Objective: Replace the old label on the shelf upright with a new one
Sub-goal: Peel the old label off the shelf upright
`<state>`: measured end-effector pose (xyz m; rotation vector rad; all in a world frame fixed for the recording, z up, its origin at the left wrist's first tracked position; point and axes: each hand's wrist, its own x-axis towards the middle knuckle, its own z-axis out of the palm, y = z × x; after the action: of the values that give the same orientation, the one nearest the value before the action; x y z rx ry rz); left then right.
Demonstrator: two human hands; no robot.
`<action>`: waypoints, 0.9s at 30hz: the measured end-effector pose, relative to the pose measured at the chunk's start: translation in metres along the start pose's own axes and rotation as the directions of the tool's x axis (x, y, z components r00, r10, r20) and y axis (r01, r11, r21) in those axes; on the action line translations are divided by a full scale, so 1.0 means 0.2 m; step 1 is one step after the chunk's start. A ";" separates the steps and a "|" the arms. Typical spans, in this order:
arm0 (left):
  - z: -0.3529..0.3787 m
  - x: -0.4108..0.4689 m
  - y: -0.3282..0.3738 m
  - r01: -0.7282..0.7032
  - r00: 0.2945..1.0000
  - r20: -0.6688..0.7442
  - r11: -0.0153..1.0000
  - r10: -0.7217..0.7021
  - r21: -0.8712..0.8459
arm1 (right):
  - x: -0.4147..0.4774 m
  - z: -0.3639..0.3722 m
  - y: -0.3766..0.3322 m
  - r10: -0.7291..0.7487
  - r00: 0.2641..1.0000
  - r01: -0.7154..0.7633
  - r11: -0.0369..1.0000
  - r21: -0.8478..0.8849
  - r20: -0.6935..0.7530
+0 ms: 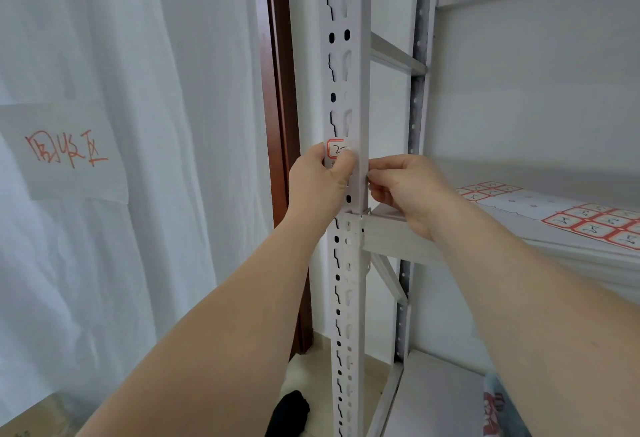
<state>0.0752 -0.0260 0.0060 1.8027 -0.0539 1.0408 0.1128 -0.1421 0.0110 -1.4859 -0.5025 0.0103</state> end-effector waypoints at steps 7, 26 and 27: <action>-0.02 -0.01 -0.02 0.004 0.999 0.042 1.000 -0.004 0.014 | 0.00 0.00 0.00 0.001 1.000 -0.001 1.000 -0.023 0.014; -0.01 0.01 -0.04 -0.030 0.999 0.028 0.997 0.028 0.070 | 0.00 0.00 0.00 0.000 1.000 0.000 1.000 -0.005 0.008; -0.02 0.01 -0.04 -0.029 0.999 0.032 0.997 0.027 0.076 | 0.00 0.00 0.00 0.001 1.000 -0.001 1.000 -0.004 0.006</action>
<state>0.0780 -0.0187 0.0015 1.8921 -0.0590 1.0474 0.1126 -0.1420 0.0113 -1.4906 -0.5067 0.0148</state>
